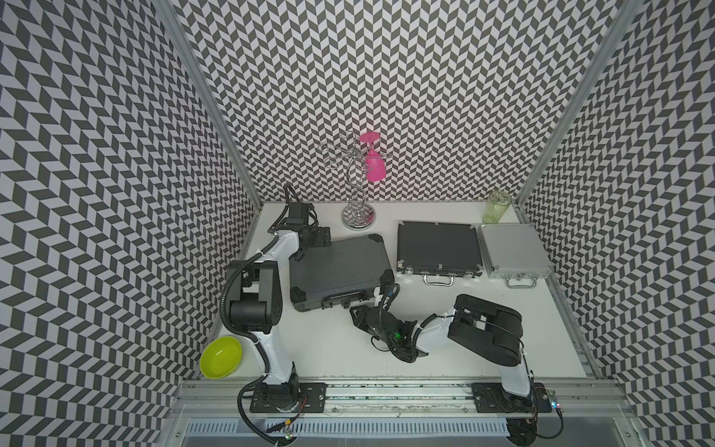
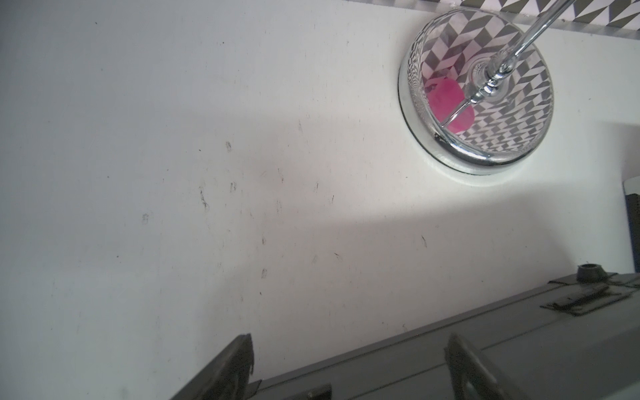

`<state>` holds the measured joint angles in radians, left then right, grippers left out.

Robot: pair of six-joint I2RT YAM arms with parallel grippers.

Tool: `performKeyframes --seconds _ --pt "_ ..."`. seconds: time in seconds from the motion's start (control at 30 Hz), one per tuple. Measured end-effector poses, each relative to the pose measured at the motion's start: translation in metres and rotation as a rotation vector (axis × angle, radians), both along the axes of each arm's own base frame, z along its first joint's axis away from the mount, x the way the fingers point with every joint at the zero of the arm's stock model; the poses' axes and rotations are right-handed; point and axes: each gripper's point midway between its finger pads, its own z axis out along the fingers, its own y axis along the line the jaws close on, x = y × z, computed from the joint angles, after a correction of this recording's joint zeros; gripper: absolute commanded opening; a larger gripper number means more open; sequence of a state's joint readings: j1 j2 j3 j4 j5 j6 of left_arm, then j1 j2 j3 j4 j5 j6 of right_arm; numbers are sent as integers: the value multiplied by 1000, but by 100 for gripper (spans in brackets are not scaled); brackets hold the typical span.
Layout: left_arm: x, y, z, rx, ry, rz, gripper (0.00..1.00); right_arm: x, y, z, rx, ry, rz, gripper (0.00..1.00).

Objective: Close the poker set cases
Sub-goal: Fasten the fastener on the poker set case.

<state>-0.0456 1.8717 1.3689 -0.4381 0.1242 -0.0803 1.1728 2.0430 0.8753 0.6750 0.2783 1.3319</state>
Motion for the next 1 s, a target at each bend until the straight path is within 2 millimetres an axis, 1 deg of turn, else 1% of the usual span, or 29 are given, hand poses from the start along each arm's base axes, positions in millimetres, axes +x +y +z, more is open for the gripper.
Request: performKeyframes --seconds 0.1,0.33,0.63,0.8,1.0 --pt "0 0 0 0 0 0 89 -3 8 -1 18 18 7 27" --pt "0 0 1 0 1 0 89 -1 10 -3 46 57 -23 22" --pt "0 0 1 0 0 0 89 2 11 -4 98 101 -66 22" --pt "0 0 1 0 0 0 89 2 12 -3 131 126 -84 26" --pt "0 0 1 0 -2 0 89 6 10 -3 229 200 -146 25"
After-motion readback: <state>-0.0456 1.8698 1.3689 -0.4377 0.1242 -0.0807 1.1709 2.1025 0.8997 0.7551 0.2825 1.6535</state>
